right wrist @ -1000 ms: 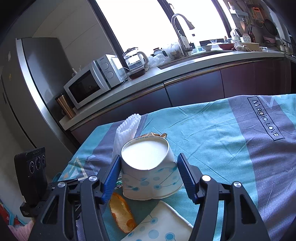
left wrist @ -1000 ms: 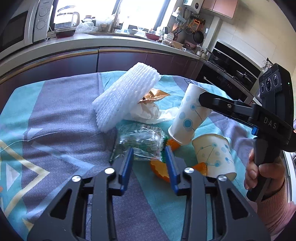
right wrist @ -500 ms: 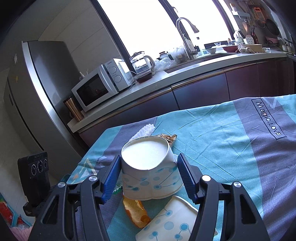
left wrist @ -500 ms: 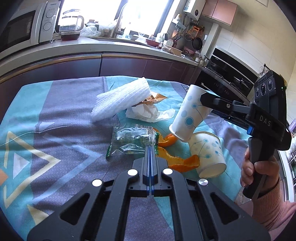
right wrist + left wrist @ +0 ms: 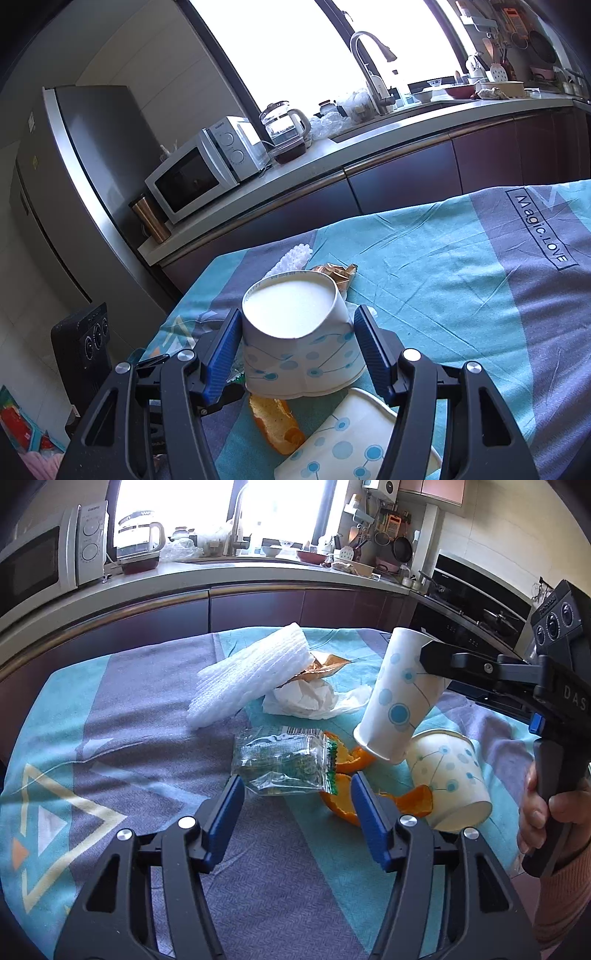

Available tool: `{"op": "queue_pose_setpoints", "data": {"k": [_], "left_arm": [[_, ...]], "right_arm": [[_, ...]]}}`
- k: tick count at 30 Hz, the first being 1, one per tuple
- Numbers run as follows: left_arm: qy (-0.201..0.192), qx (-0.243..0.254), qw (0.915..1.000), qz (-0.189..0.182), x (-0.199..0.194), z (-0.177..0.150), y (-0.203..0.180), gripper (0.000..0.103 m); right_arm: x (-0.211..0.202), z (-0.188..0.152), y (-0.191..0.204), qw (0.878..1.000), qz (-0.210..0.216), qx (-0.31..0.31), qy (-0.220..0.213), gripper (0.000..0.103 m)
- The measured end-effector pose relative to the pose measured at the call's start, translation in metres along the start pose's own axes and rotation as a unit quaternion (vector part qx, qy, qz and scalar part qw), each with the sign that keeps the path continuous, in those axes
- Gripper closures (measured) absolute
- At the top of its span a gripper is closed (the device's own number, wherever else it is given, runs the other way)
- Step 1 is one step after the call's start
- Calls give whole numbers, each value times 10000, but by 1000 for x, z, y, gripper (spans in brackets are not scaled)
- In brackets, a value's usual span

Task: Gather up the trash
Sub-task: 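Grasp the green-edged plastic bag with the left tool while the right tool holds the cup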

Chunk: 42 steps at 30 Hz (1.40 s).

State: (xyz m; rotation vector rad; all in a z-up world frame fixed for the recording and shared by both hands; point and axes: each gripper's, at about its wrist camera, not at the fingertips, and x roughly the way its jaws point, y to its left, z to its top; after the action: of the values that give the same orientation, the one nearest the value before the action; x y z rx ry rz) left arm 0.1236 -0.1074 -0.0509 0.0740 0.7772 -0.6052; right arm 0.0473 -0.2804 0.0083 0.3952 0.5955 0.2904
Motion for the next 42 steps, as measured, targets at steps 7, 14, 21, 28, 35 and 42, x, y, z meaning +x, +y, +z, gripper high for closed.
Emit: {"op": "queue_pose_setpoints", "data": {"k": [7,14,21,28,35,42], "left_arm": [[17,-16,10000,51,6,5,0,64],[-65,-137,9998,-131,-6,3,4,86],[-188,-213,9994,-220,-24,-3,8,91],[-376,-276,9986,-246,-51,-10,13,92],[-565,-420,9974,-142,-88,-23,28,92],[-771,-565,9954,117,-133,-43,47,92]], "right_arm": [[1,0,-2,10000,76,45,-1,43],[-2,0,1,9998,186,60,-28,43],[-2,-1,11,9995,314,35,-10,43],[-4,-1,25,9987,499,-20,-28,43],[-2,-4,44,9968,793,-92,21,43],[11,-14,75,9927,1155,-248,245,43]]}}
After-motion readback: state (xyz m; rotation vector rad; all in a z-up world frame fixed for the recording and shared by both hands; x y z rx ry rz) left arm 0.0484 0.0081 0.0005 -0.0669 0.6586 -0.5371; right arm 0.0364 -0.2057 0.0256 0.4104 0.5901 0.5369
